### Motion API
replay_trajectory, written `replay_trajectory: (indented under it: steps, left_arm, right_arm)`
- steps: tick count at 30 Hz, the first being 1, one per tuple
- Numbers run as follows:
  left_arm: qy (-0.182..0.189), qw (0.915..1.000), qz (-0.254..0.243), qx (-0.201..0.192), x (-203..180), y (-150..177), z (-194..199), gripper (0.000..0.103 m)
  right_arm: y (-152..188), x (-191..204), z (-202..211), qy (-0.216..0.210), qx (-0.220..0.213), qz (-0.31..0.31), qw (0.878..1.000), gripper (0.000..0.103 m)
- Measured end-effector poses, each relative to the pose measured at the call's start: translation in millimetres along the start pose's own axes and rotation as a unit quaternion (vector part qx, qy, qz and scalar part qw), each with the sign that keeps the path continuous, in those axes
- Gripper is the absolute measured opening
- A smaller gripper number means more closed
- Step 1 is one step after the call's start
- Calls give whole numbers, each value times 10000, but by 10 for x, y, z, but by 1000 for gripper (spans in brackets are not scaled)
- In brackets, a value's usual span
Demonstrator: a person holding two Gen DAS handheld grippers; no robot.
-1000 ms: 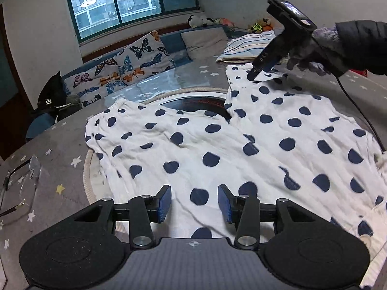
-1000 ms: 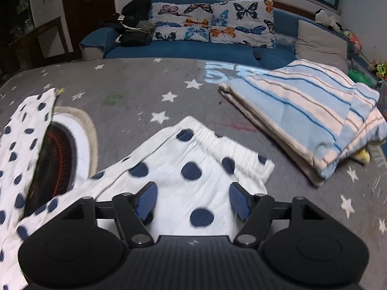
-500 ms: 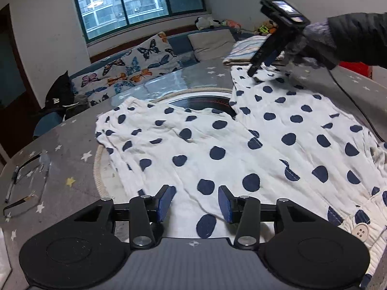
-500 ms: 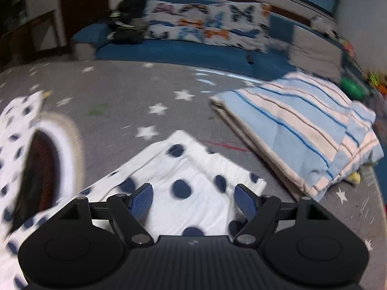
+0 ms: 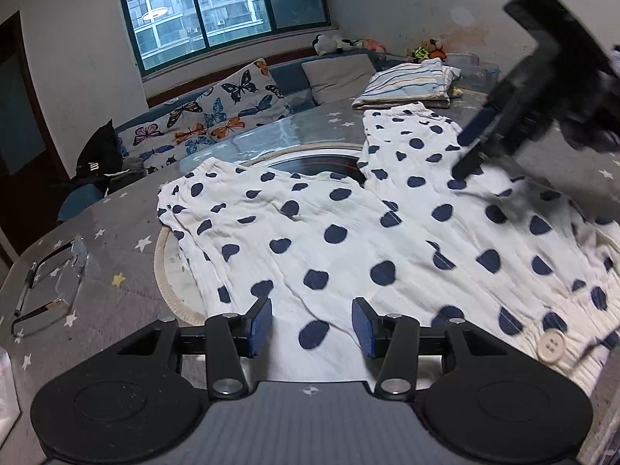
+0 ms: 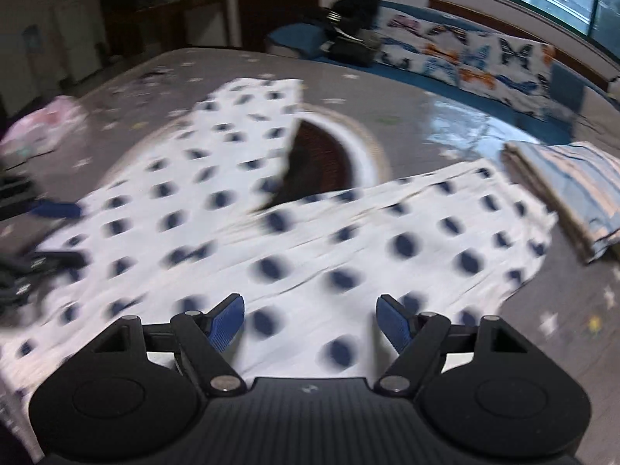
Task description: Fold clothes
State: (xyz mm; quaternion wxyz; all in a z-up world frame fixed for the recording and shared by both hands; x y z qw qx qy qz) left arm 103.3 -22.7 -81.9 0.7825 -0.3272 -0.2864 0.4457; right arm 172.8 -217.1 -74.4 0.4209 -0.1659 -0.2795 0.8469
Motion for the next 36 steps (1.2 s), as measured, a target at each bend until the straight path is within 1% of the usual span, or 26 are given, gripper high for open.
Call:
replay_trajectory:
  steps: [2,6,9,12,16,18,20,22,24,29,31,33,36]
  left_arm:
    - [3,10000,-40,11,-29,40,30,49]
    - [-120,9996,-256,-18,-80,108,100,49]
    - [-242,9990,-382,-52,-92,147,147,49]
    - [-276,9993,-243,-36,-61,187,194,49]
    - [-309,9994,144,-27,-24,177,268,50]
    - [-303,9989,360,-47,-19,160,308,50]
    - [-320,9980,535,-45,-15,164,341,50]
    - [-312,9975,632,-25,-31,189,353,50]
    - [-343,9972,661,40,-39,234,338,49]
    - [-352,9952,916,56,-23,290,355,48]
    - [-370,9949,935,50,-26,293,361,43]
    - [-389,9947,953,43,-29,297,368,43]
    - [-439,9943,968,28,-30,305,378,37]
  right_arm:
    - [133,113,77,-13,-37,82,10000,77]
    - [400,340,232,-39,-110,247,9996,77]
    - [616,342,309,79,-78,293,9995,78]
    - [741,311,426,150,-89,266,9995,78]
    - [722,335,583,205,-274,261,9991,78]
    - [672,393,635,162,-401,278,9987,78]
    - [636,504,641,33,-490,335,9982,78]
    - [652,612,605,-103,-468,428,9979,78]
    - [710,682,562,-144,-400,536,9977,78]
    - [854,667,573,-115,-297,465,9984,78]
    - [826,658,649,-104,-403,396,9983,78]
    - [802,689,699,-146,-490,380,9980,78]
    - [862,783,671,-188,-398,540,9976,78]
Point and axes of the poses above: each gripper's, at about its wrist camera, not at the fingertips, and z roughly against the way its jaws point, x to its left, y to its underside, the point moved 10 cm from there along -z, roughly the way its jaws point, and after that the axes turned 4 degrees about y, right-handed, at the moved point
